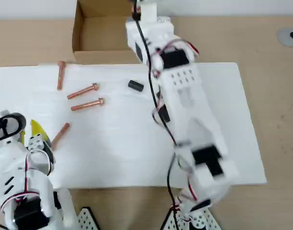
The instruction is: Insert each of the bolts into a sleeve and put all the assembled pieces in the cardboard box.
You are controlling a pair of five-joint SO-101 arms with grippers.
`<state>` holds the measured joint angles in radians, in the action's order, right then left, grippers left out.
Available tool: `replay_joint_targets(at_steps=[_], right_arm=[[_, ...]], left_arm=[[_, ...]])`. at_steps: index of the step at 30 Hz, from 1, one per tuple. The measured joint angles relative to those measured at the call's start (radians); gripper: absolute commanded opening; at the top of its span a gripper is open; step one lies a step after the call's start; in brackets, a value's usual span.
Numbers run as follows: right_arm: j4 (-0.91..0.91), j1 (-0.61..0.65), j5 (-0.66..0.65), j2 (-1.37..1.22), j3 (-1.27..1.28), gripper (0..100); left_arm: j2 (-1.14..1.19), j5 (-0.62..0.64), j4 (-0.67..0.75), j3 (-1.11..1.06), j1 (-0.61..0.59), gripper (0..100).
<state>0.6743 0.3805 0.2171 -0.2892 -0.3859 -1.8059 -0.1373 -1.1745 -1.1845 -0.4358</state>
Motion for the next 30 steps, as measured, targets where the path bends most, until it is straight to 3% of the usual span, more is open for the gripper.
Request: replay_joint_targets(at_steps=[9, 15, 24, 30], right_arm=[[-0.002, -0.012, 0.000, -0.643, -0.646, 0.9], [-0.002, -0.040, 0.000, -0.936, -0.893, 1.3], [0.127, -0.086, -0.048, -0.997, -0.977, 19.6], [0.270, -0.081, -0.064, -0.993, -1.014, 24.9]], left_arm=[[0.000, 0.000, 0.000, -0.023, 0.000, 10], [0.002, 0.000, 0.002, -0.038, 0.000, 10], [0.000, -0.012, 0.000, -0.055, 0.000, 10], [0.000, -0.012, -0.028, -0.072, 0.068, 10]])
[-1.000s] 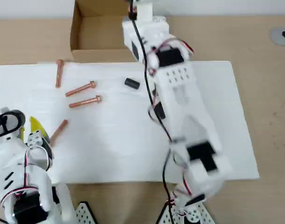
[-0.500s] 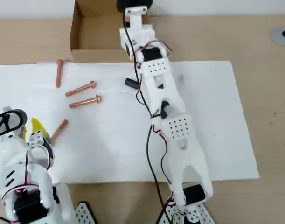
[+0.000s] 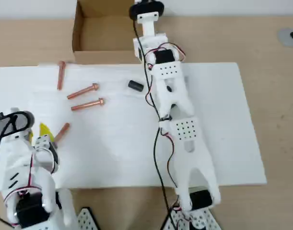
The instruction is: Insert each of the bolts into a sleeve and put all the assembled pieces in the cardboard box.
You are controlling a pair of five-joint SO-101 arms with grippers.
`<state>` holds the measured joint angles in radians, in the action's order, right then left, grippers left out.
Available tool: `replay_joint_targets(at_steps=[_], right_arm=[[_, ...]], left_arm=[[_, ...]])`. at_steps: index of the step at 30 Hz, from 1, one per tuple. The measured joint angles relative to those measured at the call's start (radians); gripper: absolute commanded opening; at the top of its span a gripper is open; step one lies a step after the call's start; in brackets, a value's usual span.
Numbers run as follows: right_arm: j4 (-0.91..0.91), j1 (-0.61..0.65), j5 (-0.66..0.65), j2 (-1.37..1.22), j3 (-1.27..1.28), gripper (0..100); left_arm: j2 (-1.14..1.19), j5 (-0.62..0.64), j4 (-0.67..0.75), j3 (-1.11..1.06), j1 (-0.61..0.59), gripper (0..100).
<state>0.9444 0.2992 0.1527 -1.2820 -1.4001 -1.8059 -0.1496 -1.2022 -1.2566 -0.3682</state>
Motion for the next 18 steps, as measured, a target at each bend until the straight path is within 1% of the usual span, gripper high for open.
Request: replay_joint_targets(at_steps=[2, 5, 11, 14, 18], right_arm=[[0.046, -0.002, -0.026, 0.002, -0.005, 25.3], [0.103, -0.008, -0.049, 0.000, -0.035, 25.3], [0.278, -0.005, -0.055, 0.005, -0.199, 25.3], [0.400, -0.005, -0.055, 0.038, -0.209, 25.3], [0.529, -0.005, -0.055, 0.150, -0.210, 25.3]], left_arm=[[0.000, 0.000, -0.011, 0.000, 0.025, 11], [0.000, 0.000, -0.011, 0.000, 0.038, 16], [0.017, 0.000, -0.011, 0.006, 0.049, 17], [0.097, -0.011, -0.002, 0.006, 0.049, 17], [0.296, -0.080, 0.095, 0.058, 0.049, 17]])
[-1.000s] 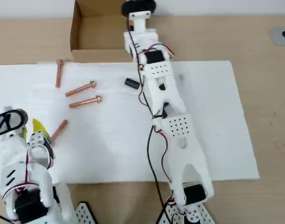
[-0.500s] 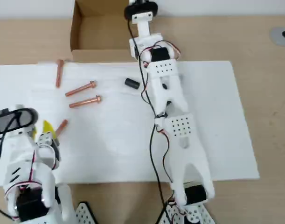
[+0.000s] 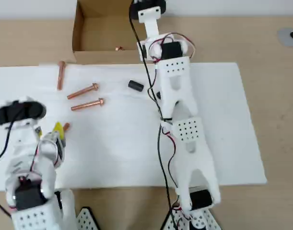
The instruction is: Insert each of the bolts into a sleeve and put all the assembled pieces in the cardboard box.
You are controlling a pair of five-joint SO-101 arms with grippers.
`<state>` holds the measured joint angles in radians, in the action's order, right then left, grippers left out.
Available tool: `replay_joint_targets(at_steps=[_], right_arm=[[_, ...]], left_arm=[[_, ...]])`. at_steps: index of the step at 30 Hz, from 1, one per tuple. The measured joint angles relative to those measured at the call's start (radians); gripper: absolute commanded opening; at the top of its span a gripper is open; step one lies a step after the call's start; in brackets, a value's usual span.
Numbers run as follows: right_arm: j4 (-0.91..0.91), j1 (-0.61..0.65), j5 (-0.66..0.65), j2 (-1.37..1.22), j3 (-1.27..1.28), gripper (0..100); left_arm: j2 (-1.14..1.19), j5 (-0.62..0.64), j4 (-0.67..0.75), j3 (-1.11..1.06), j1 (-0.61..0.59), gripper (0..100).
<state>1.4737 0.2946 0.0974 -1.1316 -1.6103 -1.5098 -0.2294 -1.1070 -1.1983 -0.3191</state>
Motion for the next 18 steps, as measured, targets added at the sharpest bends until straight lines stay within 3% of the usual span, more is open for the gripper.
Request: replay_joint_targets(at_steps=[5, 9, 18], right_arm=[[0.164, 0.000, 0.000, 0.187, 0.000, 25.3], [0.287, 0.000, -0.005, 0.313, -0.002, 25.0], [0.299, -0.017, -0.006, 0.463, -0.011, 25.0]], left_arm=[[0.359, -0.012, 0.147, 0.219, 0.000, 17], [0.732, -0.014, 0.186, 0.491, 0.000, 17], [1.590, -0.037, 0.187, 1.149, 0.035, 17]])
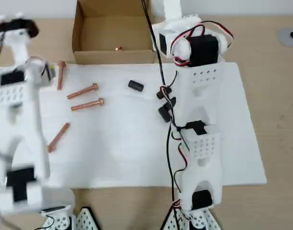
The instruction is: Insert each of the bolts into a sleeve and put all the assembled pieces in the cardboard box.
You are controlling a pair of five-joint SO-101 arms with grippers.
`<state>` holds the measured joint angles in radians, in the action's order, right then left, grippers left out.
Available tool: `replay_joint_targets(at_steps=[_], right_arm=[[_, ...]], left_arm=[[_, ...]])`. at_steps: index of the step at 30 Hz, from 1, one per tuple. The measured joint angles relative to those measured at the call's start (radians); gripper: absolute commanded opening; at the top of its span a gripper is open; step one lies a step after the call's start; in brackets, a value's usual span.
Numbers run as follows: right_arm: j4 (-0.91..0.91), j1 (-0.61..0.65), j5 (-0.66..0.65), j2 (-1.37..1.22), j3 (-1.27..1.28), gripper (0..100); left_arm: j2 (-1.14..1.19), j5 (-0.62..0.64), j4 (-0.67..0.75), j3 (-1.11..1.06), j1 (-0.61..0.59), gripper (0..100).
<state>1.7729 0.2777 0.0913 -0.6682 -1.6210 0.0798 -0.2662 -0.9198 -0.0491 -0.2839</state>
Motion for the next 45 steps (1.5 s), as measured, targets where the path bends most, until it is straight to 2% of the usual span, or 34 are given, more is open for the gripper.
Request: replay_joint_targets(at_steps=[8, 14, 19, 33, 39, 45], right_arm=[[0.000, -0.002, 0.002, 0.157, 0.285, 25.0], [0.000, -0.002, 0.002, 0.322, 0.617, 25.2], [0.000, -0.002, 0.000, 0.427, 0.832, 25.0], [0.000, -0.002, 0.000, 0.588, 1.003, 25.0], [0.000, -0.002, 0.000, 0.617, 1.022, 25.0], [0.000, -0.002, 0.000, 0.649, 1.022, 25.0]], left_arm=[[0.505, -0.018, -0.164, 0.522, 0.057, 17], [0.747, -0.014, -0.285, 0.855, 0.057, 17], [0.896, -0.009, -0.334, 1.042, 0.057, 17], [1.119, -0.012, -0.345, 1.301, 0.064, 17], [1.128, -0.009, -0.365, 1.318, 0.075, 5], [1.129, -0.060, -0.462, 1.352, 0.084, 4]])
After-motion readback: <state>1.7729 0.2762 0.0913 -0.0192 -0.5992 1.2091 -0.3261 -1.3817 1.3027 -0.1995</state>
